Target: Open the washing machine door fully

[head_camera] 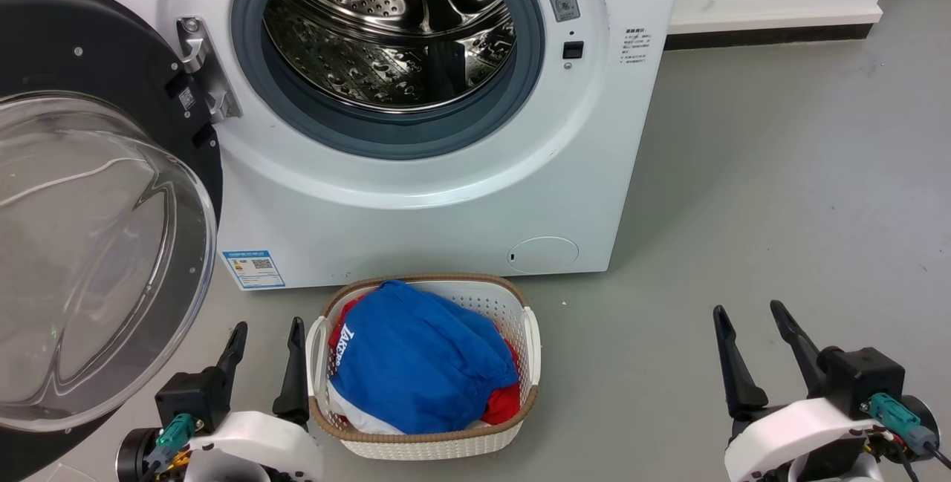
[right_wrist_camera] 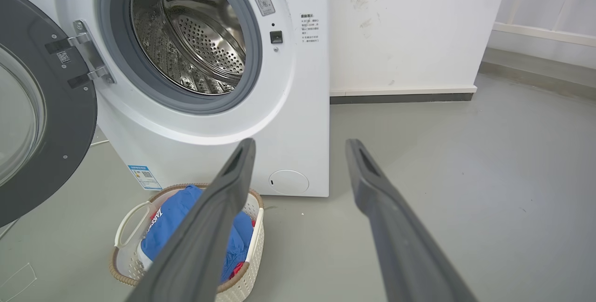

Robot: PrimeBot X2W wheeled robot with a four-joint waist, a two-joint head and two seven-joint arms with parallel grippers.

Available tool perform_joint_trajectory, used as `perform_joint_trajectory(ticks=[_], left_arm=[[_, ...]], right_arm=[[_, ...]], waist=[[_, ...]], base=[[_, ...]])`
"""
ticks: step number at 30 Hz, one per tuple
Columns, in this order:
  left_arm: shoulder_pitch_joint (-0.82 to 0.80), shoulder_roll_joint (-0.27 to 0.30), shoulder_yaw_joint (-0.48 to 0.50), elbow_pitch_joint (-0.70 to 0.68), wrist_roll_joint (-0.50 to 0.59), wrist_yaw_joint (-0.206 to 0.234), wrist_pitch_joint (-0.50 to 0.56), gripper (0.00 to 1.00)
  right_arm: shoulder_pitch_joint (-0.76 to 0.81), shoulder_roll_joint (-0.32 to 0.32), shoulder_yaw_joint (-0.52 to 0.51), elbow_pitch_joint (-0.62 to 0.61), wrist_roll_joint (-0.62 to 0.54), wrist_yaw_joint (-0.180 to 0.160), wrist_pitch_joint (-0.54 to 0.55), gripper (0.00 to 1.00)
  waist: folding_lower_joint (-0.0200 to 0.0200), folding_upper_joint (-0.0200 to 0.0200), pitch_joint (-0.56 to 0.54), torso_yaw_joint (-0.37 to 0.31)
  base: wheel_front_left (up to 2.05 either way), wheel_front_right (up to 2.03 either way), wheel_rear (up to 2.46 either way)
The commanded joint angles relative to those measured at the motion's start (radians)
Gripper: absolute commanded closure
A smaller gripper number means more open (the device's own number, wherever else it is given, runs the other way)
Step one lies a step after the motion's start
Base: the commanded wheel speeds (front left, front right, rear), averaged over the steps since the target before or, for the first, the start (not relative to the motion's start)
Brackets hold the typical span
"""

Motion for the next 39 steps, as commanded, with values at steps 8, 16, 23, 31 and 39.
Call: perform_joint_trajectory(ticks=[8,16,23,31,39], left_arm=[[0.015,-0.009,0.013,-0.006,0.012,-0.008,-0.006,0.0],[0.013,-0.014,0.02,0.014,-0.021,-0.016,0.014,1.0],[0.007,-0.031,0.049,0.009,-0.137,-0.036,0.051,1.0],[0.003,-0.049,0.078,0.002,-0.258,-0.057,0.086,1.0],[-0.002,-0.065,0.104,-0.004,-0.368,-0.075,0.119,1.0]], right_arm=[[0.003,0.002,-0.007,-0.005,-0.001,0.0,-0.003,0.0],[0.009,0.0,-0.005,0.012,0.036,0.0,0.002,1.0],[-0.004,-0.005,-0.014,0.025,0.188,0.0,0.02,1.0],[-0.019,-0.008,-0.021,0.038,0.341,0.0,0.038,1.0],[-0.03,-0.011,-0.029,0.05,0.479,0.0,0.054,1.0]], waist=[[0.0,0.0,-0.001,0.0],[0.0001,0.0,0.002,0.001],[0.0001,0.0,0.001,0.004],[0.0001,0.0,0.001,0.007],[0.0001,0.0,0.001,0.01]], base=[[0.0,0.0,0.0],[0.0,0.0,0.0],[0.0,0.0,0.0],[0.0,0.0,0.0],[0.0,0.0,0.0]])
